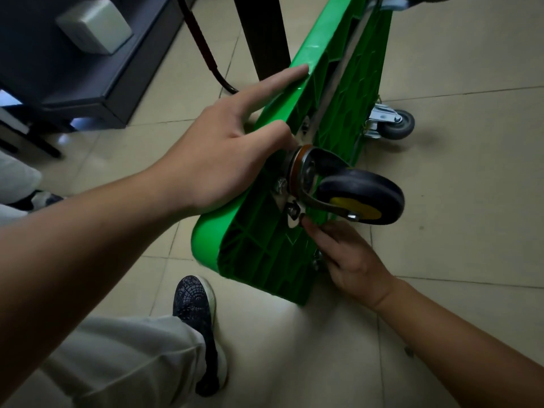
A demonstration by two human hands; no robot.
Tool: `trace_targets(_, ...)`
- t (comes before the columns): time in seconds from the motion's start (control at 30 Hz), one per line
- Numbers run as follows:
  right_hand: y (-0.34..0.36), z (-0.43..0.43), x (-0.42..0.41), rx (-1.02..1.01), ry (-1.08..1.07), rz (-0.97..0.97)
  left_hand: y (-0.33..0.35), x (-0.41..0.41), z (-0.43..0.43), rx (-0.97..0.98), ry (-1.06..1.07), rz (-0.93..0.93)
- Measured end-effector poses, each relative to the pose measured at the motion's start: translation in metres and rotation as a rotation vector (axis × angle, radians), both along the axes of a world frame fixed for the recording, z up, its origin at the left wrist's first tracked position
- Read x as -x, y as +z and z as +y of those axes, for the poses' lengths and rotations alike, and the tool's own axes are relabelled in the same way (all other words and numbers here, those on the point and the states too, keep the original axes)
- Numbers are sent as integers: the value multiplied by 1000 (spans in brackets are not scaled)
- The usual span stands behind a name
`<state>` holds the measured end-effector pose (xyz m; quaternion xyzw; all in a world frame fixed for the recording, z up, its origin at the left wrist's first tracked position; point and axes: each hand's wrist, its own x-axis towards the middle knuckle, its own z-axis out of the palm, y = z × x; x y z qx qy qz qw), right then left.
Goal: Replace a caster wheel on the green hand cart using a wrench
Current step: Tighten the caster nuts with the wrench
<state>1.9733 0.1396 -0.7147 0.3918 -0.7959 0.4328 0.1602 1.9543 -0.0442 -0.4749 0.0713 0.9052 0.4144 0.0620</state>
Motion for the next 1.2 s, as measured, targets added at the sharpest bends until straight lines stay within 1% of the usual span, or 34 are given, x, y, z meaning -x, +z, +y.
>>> trace_targets(0.07, 7, -6, -18, 51, -18, -112, 0, 0, 0, 10, 6, 11)
trace_targets(0.13, 21, -17, -48, 149, -28, -379, 0, -1, -1, 9, 18, 24)
trace_targets(0.2, 45, -34, -81, 367, -6, -668, 1, -3, 0, 26, 28, 33)
trace_targets(0.27, 76, -50, -105, 684, 45, -965, 2, -4, 2, 66, 26, 41)
trace_targets(0.3, 90, -57, -112, 801, 74, -1050, 2, -5, 4, 75, 25, 40)
trace_targets(0.37, 107, -66, -120, 870, 37, -1061, 2, -6, 7, 68, 20, 25)
trace_targets(0.43, 113, -64, -122, 841, -41, -1067, 3, -6, 8, 48, 12, 9)
trace_targets(0.53, 97, -53, -136, 764, -79, -991, 3, -4, 6, 43, 0, -2)
trace_targets(0.6, 78, -36, -136, 630, -123, -887, 3, -3, 4, 24, -7, -14)
trace_targets(0.67, 57, -16, -116, 418, -132, -697, 2, -3, 2, 5, -8, -14)
trace_targets(0.73, 37, -1, -83, 194, -149, -444, 0, -2, 0, -15, -8, -18)
trace_targets(0.77, 30, 3, -66, 119, -164, -314, 0, -1, 0, -27, -8, -26)
trace_targets(0.83, 22, 10, -40, 28, -133, -115, -1, -1, 0, -44, -8, -33)
trace_targets(0.93, 21, 13, -11, -60, -18, 74, -1, 0, -1, -40, -11, -23)
trace_targets(1.0, 19, 15, 4, -96, 16, 124, -1, 1, -2, -32, -13, -23)
trace_targets(1.13, 6, 19, 11, -73, -21, 54, -2, 1, -2, -43, -10, -31)
trace_targets(1.2, 1, 17, 7, -54, -32, 53, -2, 1, -2, -41, -9, -30)
